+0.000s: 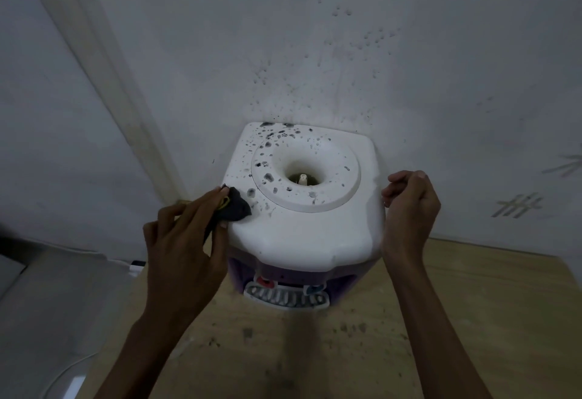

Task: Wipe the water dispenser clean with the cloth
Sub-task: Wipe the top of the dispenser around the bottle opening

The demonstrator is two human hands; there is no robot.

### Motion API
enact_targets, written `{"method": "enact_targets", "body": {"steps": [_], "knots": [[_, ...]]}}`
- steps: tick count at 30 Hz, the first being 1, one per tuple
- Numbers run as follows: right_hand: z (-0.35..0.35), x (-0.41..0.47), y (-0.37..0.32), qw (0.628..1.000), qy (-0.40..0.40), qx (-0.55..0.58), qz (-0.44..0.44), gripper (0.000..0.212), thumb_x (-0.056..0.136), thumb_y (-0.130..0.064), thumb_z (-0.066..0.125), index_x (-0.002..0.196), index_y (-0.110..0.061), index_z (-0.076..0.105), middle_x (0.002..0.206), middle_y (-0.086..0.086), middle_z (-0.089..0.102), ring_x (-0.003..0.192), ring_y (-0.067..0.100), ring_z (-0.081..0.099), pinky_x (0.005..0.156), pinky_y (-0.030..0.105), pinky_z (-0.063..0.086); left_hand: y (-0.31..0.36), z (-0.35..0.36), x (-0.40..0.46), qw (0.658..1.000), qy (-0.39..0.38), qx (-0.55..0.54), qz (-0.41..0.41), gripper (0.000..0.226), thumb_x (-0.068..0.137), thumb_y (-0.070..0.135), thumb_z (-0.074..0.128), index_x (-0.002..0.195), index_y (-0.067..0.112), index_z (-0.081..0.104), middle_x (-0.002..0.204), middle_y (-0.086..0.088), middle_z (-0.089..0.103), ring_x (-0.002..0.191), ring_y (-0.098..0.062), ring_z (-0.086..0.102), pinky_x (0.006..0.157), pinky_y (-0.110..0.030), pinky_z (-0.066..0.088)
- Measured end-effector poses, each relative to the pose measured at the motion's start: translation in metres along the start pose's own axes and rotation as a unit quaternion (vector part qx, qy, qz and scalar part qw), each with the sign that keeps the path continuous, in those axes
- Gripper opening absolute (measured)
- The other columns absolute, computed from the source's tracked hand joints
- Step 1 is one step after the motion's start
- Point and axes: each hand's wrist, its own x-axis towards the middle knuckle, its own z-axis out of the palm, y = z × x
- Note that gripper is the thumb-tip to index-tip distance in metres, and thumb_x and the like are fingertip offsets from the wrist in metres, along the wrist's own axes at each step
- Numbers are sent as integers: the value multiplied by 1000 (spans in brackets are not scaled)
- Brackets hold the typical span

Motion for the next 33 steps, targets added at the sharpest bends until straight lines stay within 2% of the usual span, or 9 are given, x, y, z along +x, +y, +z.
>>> {"method": "enact_targets", "body": {"steps": [6,8,11,17,19,21,24,28,33], "knots": [[3,-1,-1,998,-27,-39,-34,41,108,-24,35,82,-9,64,67,0,62,65,11,57,66,30,46,13,1,-6,999,-1,29,23,47,96,25,53,143,23,58,143,9,60,118,-29,52,89,-34,27],[3,-1,0,998,-27,-45,-37,41,108,-22,35,82,-9,64,66,-3,61,65,9,57,65,26,46,17,0,-5,999,3,41,1,46,97,25,53,142,22,60,143,6,61,117,-32,53,87,-38,31],[2,-1,0,997,-26,-53,-42,41,108,-21,35,82,-9,64,66,-4,62,65,7,57,63,22,45,36,3,-15,998,-11,58,20,49,95,27,56,143,21,59,146,5,58,116,-33,52,87,-44,37],[1,-2,1,997,-25,-63,-44,41,108,-21,35,81,-9,64,67,-2,62,64,5,57,63,20,44,44,-4,-13,997,-27,62,-32,55,94,36,51,147,20,54,146,5,55,117,-34,46,88,-44,36],[1,-1,1,997,-24,-63,-44,42,108,-22,35,81,-9,64,67,-2,62,63,5,57,62,19,43,54,-1,-21,997,-34,64,-2,56,94,36,55,146,19,55,149,7,53,116,-33,46,88,-42,35],[1,-2,1,997,-26,-61,-40,42,108,-22,35,81,-9,64,67,-2,62,64,6,57,62,20,43,52,0,-23,997,-34,64,11,53,95,36,55,145,19,57,148,7,54,113,-32,47,87,-41,34],[1,-2,0,997,-21,-63,-36,42,108,-23,35,81,-9,64,67,-2,62,64,7,57,63,22,44,50,-3,-18,997,-20,66,-31,48,98,36,53,142,19,60,143,4,57,112,-33,47,86,-42,34],[1,-2,0,997,-22,-64,-30,41,107,-22,35,80,-9,64,67,-1,62,64,8,57,64,25,45,68,3,-31,997,-11,56,42,45,96,31,57,139,19,63,139,6,62,106,-31,47,83,-43,36],[1,-2,0,997,-19,-64,-25,41,107,-22,35,81,-9,65,67,-1,63,66,9,58,66,28,45,62,2,-17,1000,3,16,-9,39,100,26,56,138,26,64,134,10,66,96,-29,44,79,-40,33]]}}
